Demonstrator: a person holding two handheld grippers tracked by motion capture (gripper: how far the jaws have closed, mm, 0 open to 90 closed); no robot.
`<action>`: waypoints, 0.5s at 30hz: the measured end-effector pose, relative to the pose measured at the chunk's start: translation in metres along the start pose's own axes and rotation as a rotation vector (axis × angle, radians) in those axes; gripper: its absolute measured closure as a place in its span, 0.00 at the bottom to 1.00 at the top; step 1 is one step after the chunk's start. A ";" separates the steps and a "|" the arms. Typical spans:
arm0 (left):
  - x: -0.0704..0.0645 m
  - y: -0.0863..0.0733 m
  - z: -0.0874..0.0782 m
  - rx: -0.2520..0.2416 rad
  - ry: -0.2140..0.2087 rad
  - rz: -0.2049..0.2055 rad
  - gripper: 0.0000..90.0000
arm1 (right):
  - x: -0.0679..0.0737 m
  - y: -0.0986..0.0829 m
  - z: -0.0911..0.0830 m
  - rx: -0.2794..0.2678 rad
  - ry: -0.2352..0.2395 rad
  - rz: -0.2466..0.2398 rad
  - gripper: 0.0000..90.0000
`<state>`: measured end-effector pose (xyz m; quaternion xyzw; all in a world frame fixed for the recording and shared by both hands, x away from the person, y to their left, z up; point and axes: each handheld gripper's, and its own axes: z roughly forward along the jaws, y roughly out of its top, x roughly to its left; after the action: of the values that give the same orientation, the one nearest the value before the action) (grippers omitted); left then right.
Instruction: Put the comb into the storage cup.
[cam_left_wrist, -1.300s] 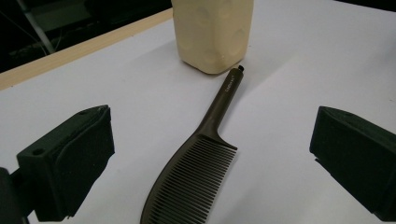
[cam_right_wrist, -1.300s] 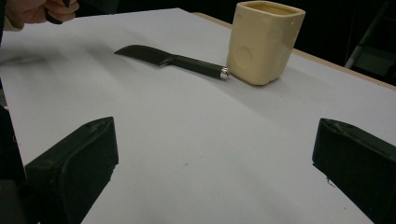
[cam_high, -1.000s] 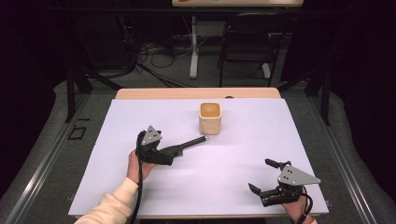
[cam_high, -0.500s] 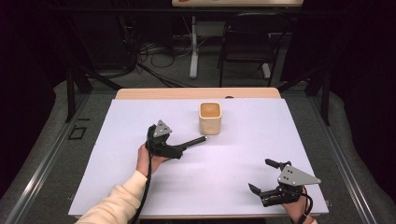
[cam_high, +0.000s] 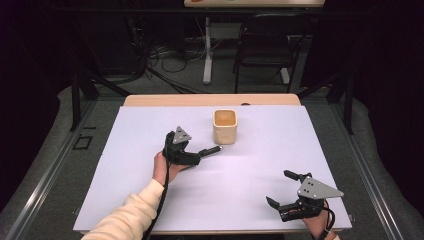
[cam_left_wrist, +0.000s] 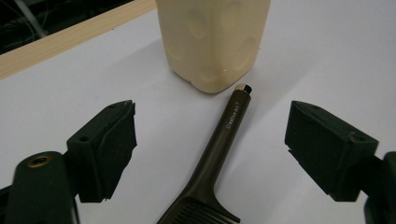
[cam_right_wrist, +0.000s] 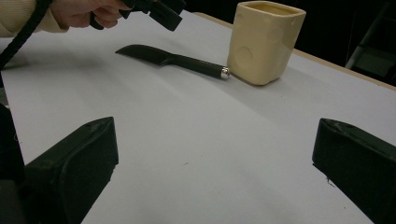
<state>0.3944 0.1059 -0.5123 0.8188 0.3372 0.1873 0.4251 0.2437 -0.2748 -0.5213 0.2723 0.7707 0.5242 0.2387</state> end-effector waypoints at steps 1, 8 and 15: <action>-0.001 0.001 0.001 0.002 0.002 0.004 0.23 | 0.000 0.000 0.000 0.001 0.000 0.001 0.00; -0.007 0.006 0.013 0.008 -0.013 0.005 0.44 | 0.000 0.000 0.000 0.001 -0.001 0.000 0.00; -0.010 0.009 0.026 0.042 -0.018 -0.002 0.67 | 0.000 0.000 -0.001 0.004 -0.001 -0.002 0.00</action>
<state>0.4061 0.0798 -0.5199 0.8289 0.3380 0.1723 0.4111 0.2435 -0.2753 -0.5210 0.2724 0.7720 0.5221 0.2392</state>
